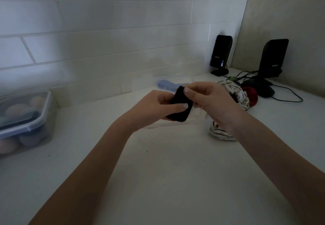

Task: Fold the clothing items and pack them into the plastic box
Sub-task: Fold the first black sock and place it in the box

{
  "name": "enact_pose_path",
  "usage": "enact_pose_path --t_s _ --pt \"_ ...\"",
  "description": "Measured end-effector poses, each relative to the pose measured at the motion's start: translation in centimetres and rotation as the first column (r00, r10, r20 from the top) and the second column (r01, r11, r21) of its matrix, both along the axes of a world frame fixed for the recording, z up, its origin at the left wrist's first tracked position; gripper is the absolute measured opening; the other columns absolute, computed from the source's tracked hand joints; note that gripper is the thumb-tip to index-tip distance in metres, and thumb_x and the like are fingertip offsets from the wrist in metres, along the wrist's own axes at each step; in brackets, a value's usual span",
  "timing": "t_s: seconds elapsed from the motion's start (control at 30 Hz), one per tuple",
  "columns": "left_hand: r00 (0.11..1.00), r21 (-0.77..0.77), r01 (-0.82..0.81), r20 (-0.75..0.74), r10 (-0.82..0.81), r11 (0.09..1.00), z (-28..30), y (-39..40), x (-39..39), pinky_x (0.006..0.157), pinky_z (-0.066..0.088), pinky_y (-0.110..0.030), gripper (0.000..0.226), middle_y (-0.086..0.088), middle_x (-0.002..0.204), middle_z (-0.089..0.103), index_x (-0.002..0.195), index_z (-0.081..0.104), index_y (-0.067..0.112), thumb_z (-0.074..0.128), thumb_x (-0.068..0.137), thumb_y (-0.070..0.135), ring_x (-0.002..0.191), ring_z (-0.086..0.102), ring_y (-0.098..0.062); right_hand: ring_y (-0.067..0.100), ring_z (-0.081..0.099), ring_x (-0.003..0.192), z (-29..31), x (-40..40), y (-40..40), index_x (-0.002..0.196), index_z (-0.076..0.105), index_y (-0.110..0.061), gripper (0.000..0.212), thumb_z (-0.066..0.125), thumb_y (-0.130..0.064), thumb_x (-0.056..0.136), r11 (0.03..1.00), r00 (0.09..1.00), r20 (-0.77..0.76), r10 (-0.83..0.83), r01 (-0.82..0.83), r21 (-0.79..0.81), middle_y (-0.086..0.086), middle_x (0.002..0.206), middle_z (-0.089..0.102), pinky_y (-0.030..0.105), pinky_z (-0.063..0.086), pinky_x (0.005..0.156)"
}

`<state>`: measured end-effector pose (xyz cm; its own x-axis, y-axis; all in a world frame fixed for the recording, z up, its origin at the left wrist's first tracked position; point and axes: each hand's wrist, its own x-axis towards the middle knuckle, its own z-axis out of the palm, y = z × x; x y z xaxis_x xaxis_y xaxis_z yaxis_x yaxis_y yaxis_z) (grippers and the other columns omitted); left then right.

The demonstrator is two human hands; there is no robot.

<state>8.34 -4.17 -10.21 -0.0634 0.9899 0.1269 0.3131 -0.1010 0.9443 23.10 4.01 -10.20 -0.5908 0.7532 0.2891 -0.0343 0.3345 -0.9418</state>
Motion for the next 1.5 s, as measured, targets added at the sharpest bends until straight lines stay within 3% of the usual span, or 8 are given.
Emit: enact_pose_path --t_s 0.13,0.27,0.43,0.8,1.07,1.17,1.27,1.5 --pt "0.994 0.072 -0.109 0.011 0.108 0.991 0.1 0.2 -0.4 0.064 0.055 -0.021 0.014 0.005 0.073 0.074 0.085 0.069 0.009 0.066 0.082 0.023 0.074 0.071 -0.007 0.023 0.062 0.085 0.0 -0.1 -0.3 0.098 0.07 0.0 0.016 0.063 -0.008 0.086 1.0 0.999 -0.046 -0.004 0.004 -0.011 0.026 0.095 0.07 0.039 0.05 0.082" --pt "0.988 0.111 -0.152 0.046 0.147 0.982 0.1 0.2 -0.6 0.061 0.055 -0.019 0.01 0.004 0.067 0.072 0.082 0.069 0.005 0.066 0.083 0.015 0.068 0.071 -0.008 0.015 0.067 0.079 0.0 -0.3 -0.6 0.095 0.069 -0.004 0.012 0.063 -0.008 0.086 0.994 0.995 -0.103 0.009 -0.02 -0.108 0.015 0.089 0.07 0.026 0.057 0.078" --pt "0.975 0.153 -0.216 0.091 0.204 0.964 0.3 0.0 -1.0 0.052 0.051 -0.015 0.01 0.006 0.054 0.069 0.076 0.071 0.008 0.065 0.083 0.009 0.053 0.065 -0.003 0.023 0.063 0.087 -0.1 -0.4 -0.6 0.099 0.062 -0.006 0.013 0.062 -0.005 0.086 0.994 0.998 -0.014 0.053 -0.054 -0.099 0.014 0.092 0.067 0.04 0.056 0.081" --pt "0.98 0.021 -0.146 0.139 0.142 0.989 0.8 -0.2 -1.6 0.061 0.054 -0.021 0.028 -0.008 0.086 0.075 0.105 0.067 0.012 0.071 0.078 0.007 0.075 0.071 -0.013 0.008 0.065 0.069 -0.2 -1.4 -0.8 0.079 0.06 -0.021 0.021 0.073 -0.005 0.077 0.983 0.99 -0.091 -0.106 0.119 0.143 0.0 0.08 0.065 0.023 0.053 0.068" --pt "0.953 0.123 -0.287 0.139 0.27 0.95 0.6 0.0 -3.1 0.058 0.056 -0.027 0.012 -0.007 0.075 0.074 0.088 0.065 0.009 0.072 0.078 0.011 0.07 0.072 -0.015 0.015 0.067 0.06 0.7 -2.7 -1.5 0.095 0.054 -0.009 0.014 0.061 0.0 0.087 0.993 0.999 -0.028 0.04 -0.043 -0.109 0.017 0.078 0.064 0.031 0.06 0.06" --pt "0.796 0.418 -0.505 -0.111 0.595 0.755 0.1 0.1 -4.9 0.049 0.049 -0.023 0.021 0.002 0.054 0.066 0.072 0.068 0.01 0.066 0.084 0.028 0.045 0.06 -0.004 0.01 0.066 0.05 0.8 -4.0 -1.3 0.099 0.053 -0.004 0.025 0.07 0.0 0.08 0.984 0.993 0.115 0.036 -0.015 -0.178 0.013 0.075 0.067 0.031 0.06 0.058" --pt "0.698 0.532 -0.592 -0.036 0.715 0.605 -0.4 -0.4 -6.4 0.049 0.047 -0.024 0.035 0.001 0.049 0.061 0.064 0.068 0.009 0.057 0.089 0.031 0.038 0.053 -0.003 0.022 0.069 0.062 0.2 -6.0 -1.4 0.085 0.053 -0.007 0.026 0.077 -0.009 0.075 0.998 0.94 0.341 -0.016 0.038 -0.059 0.018 0.083 0.069 0.041 0.061 0.068" --pt "0.695 0.512 -0.507 -0.233 0.68 0.693 -1.6 0.0 -6.5 0.054 0.053 -0.035 0.038 0.004 0.048 0.059 0.061 0.065 0.009 0.054 0.089 0.032 0.043 0.057 -0.009 0.023 0.057 0.089 -0.5 -9.7 -3.3 0.097 0.048 -0.012 0.028 0.069 -0.02 0.082 0.92 0.75 0.651 -0.118 -0.164 0.356 0.011 0.106 0.063 0.028 0.044 0.068"
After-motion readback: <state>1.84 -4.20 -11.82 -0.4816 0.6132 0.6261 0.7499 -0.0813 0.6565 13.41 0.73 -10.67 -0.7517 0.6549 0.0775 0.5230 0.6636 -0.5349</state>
